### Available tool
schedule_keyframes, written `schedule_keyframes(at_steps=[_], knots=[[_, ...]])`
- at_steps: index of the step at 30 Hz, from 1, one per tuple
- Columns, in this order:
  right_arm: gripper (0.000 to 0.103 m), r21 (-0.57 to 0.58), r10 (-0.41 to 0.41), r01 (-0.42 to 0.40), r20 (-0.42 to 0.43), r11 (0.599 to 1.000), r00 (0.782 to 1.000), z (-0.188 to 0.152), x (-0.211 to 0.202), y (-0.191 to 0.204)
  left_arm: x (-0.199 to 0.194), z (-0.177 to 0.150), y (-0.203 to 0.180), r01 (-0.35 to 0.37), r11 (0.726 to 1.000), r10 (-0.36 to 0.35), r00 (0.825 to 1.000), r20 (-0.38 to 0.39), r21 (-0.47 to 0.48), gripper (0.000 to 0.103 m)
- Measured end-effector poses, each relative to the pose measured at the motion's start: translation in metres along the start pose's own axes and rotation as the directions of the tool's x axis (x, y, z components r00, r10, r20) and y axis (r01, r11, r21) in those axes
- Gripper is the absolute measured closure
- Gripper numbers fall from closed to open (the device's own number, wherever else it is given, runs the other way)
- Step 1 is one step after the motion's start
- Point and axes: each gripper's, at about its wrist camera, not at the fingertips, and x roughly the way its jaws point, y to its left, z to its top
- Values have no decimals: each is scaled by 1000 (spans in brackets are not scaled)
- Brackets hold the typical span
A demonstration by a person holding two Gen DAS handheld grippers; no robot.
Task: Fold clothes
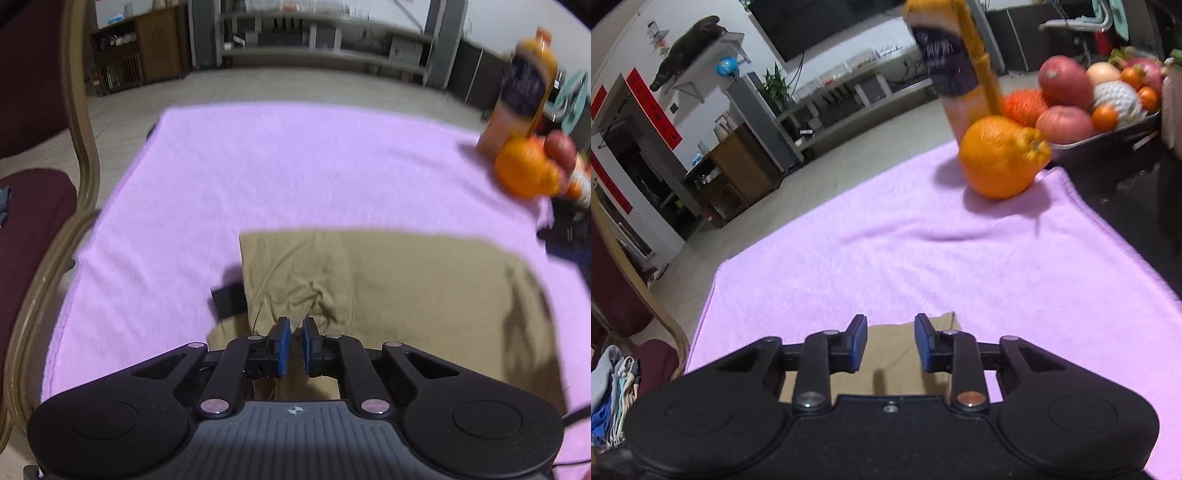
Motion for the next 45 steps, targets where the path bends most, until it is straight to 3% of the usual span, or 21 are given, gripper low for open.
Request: schedule_keyframes(at_steps=[4,7,8,9,11,14,15,17,19,21,24,27,30,32,38,41,45], knots=[[78,-49,130,-131,-37,990,991,-5,27,19,6,-6,1,-7,1000,7,1000,-11,11,94],[77,-32,244,-251,-140,967,959,-14,56,29,9,-8,4,2,1000,-2,1000,-17,3,94],[80,-40,228,-236,-152,971,962,-18,64,28,10,-7,6,8,1000,-8,1000,-18,-3,94],[89,-50,199,-209,-157,977,967,-21,72,26,10,-7,7,14,1000,-14,1000,-18,-8,94],[103,-50,52,-57,-106,997,993,-21,81,6,11,-8,8,24,1000,-24,1000,-18,-16,94],[103,145,-51,56,-34,988,998,-6,69,-39,12,-6,9,29,999,-29,999,-21,-17,94],[97,146,-129,129,-10,981,992,-2,56,-43,11,-6,9,30,999,-30,999,-20,-17,94],[97,167,-255,247,31,955,966,5,28,-51,9,-6,9,32,999,-32,999,-13,-14,94],[96,273,-171,157,29,949,985,5,-8,-60,2,-7,10,30,1000,-30,1000,-2,-11,93],[96,282,-117,99,47,954,992,5,-49,-53,-14,-7,15,41,999,-41,999,10,-27,92],[91,236,-9,-7,69,972,998,-1,-107,-35,-55,-10,26,113,991,-111,993,39,-70,92],[80,177,85,-97,73,980,994,-8,-142,-17,-85,-17,29,136,988,-130,988,78,-75,88],[73,143,152,-158,53,977,987,-15,-146,-2,-88,-29,25,160,984,-153,985,82,-80,87],[73,127,176,-176,12,976,984,-27,-126,5,-78,-37,20,164,983,-158,984,81,-80,89],[73,-9,124,-125,-105,992,987,-60,-60,30,-54,-39,-1,143,990,-144,984,107,18,90],[73,-128,65,-74,-75,989,995,-60,-40,47,-49,-32,-8,139,989,-146,978,152,53,90],[69,-303,22,-31,-34,953,999,-68,-17,63,-22,-39,-19,86,989,-100,988,116,121,90]])
